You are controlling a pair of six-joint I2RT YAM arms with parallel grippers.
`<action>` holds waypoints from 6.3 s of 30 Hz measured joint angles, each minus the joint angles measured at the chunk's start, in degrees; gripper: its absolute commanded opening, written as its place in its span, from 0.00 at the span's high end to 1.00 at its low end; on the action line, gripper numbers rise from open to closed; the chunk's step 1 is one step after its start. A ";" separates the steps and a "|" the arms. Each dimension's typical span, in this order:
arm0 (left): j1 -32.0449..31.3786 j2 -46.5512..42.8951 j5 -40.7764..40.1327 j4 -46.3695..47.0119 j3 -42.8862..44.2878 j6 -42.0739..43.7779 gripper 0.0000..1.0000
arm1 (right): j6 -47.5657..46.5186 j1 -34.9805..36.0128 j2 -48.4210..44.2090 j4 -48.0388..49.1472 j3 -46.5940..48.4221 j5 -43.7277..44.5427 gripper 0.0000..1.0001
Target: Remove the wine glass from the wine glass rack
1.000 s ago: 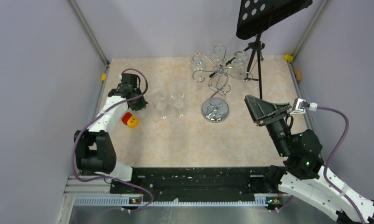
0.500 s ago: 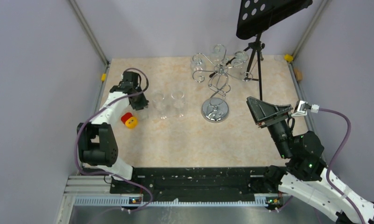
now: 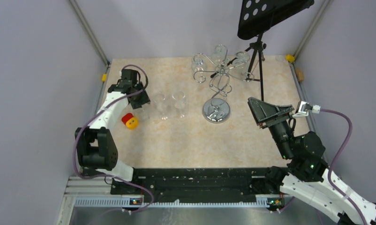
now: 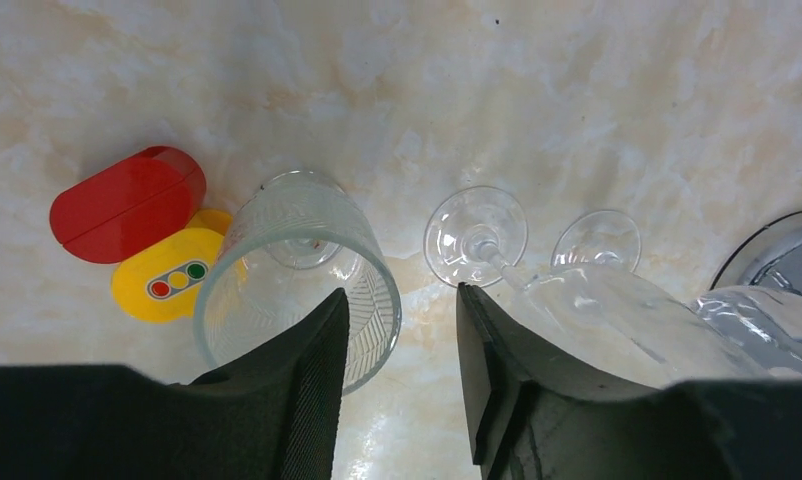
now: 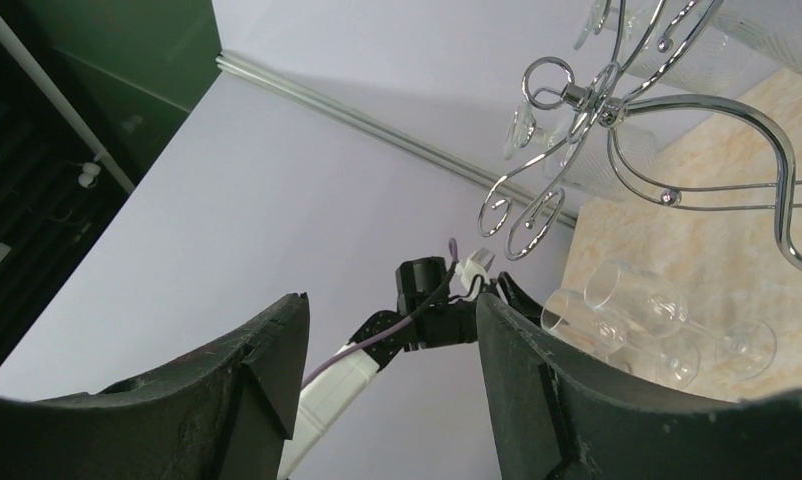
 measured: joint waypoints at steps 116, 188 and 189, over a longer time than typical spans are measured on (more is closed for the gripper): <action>-15.41 2.51 29.62 45.33 13.60 -44.39 1.00 | -11.69 -0.02 17.31 -10.03 15.61 -9.73 0.41; -11.06 -13.90 33.51 32.96 7.21 -35.52 1.00 | -11.32 0.00 8.90 -7.82 9.33 -9.07 0.16; -11.06 -14.69 33.46 32.57 6.78 -35.45 1.00 | -11.21 0.00 8.61 -7.58 8.98 -9.33 0.16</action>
